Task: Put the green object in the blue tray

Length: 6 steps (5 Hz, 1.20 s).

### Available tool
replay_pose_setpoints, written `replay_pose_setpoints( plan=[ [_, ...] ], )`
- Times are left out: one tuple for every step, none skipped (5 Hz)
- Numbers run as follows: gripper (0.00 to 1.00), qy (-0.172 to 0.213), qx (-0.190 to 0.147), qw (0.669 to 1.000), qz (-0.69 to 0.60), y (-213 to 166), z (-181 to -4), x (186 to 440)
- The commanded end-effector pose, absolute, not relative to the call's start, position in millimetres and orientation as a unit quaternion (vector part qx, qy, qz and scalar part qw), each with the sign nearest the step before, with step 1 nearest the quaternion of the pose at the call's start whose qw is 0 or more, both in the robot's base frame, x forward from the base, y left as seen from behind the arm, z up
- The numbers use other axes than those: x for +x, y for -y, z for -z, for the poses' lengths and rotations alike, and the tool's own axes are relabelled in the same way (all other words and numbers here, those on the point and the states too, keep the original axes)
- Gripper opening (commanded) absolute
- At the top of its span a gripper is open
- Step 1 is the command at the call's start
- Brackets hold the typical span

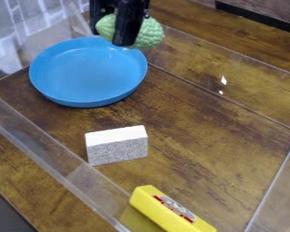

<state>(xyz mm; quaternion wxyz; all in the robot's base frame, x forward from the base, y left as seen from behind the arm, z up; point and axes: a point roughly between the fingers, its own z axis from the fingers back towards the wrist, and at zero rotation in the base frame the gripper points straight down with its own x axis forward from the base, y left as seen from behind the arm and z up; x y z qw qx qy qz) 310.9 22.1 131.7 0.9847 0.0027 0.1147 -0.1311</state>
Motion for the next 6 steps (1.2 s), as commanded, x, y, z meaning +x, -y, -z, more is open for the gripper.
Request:
replay_pose_setpoints(
  plan=[
    [0.00, -0.073, 0.012, 0.989, 0.124, -15.8, -164.7, 303.1],
    [0.00, -0.078, 0.012, 0.990, 0.116, -11.6, -157.8, 297.4],
    [0.00, -0.083, 0.014, 0.990, 0.114, -5.4, -159.8, 292.9],
    [0.00, -0.085, 0.016, 0.990, 0.110, -4.4, -161.7, 291.9],
    [0.00, -0.084, 0.016, 0.990, 0.113, -5.7, -157.7, 296.5],
    [0.00, -0.082, 0.015, 0.990, 0.117, -6.7, -153.9, 300.9]
  ],
)
